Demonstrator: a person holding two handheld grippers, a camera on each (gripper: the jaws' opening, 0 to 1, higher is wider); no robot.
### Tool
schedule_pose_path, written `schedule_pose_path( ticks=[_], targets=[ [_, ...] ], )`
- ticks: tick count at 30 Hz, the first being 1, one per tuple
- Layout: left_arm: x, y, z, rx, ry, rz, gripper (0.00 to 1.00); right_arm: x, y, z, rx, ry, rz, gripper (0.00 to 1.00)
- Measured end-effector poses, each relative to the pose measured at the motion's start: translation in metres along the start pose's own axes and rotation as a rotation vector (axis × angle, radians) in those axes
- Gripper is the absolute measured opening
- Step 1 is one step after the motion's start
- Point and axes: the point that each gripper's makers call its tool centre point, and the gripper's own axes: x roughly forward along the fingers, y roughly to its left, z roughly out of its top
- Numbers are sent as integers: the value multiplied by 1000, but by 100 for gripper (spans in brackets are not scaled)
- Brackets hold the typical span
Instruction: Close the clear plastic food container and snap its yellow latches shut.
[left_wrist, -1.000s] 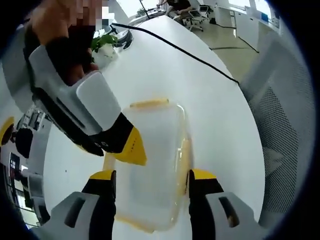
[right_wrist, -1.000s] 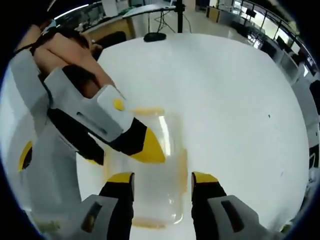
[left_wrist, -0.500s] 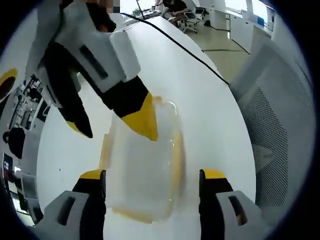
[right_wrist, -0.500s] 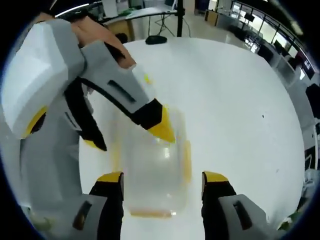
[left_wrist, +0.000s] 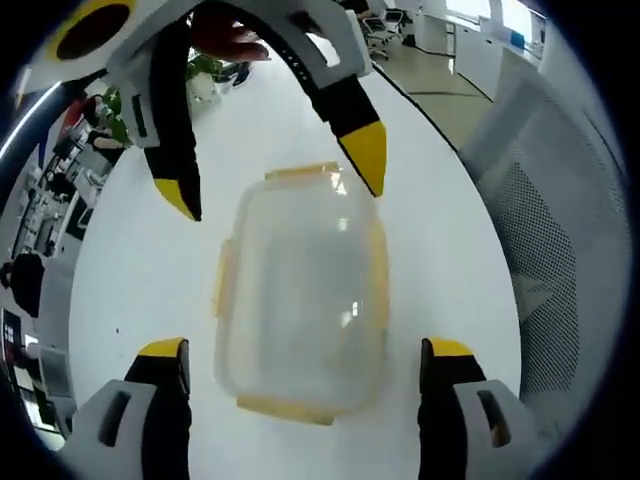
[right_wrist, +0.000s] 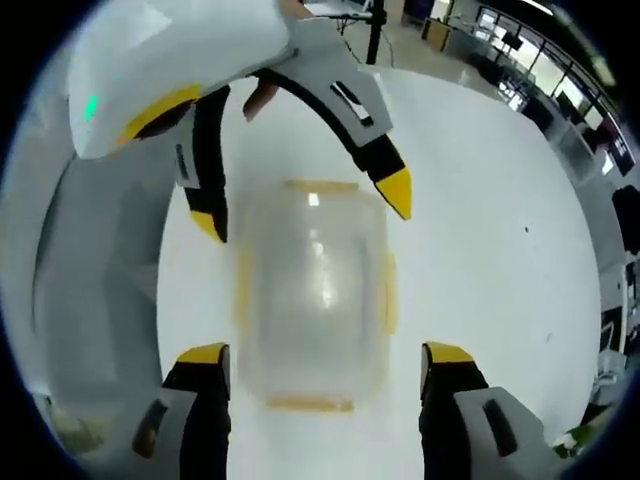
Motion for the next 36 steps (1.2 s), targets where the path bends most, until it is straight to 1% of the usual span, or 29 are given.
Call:
schedule_pose_path(
  ticks=[5, 8, 12, 16, 19, 21, 25, 27, 28, 36],
  targets=[
    [5, 4, -2, 16, 12, -5, 99, 4, 0, -9, -15, 25, -17, 83],
    [10, 5, -4, 26, 22, -11, 99, 7, -1, -12, -18, 31, -29, 83],
    [15, 6, -5, 21, 30, -16, 99, 13, -1, -20, -32, 64, -35, 83],
    [19, 10, -4, 35, 31, -10, 99, 19, -2, -22, -25, 66, -43, 84],
    [25, 8, -8, 43, 54, -27, 99, 23, -2, -23, -37, 71, -49, 86],
    [27, 7, -9, 54, 55, -31, 99, 25, 1, -25, -39, 80, -37, 84],
    [30, 4, -11, 57, 66, -48, 95, 29, 5, -27, -24, 90, -19, 80],
    [31, 0, -12, 61, 71, -65, 89, 30, 6, -27, -21, 89, -14, 78],
    [32, 0, -13, 74, 73, -58, 90, 30, 6, -27, -23, 88, -17, 78],
    [32, -1, -13, 80, 77, -63, 91, 30, 6, -27, -23, 90, -11, 77]
  ],
)
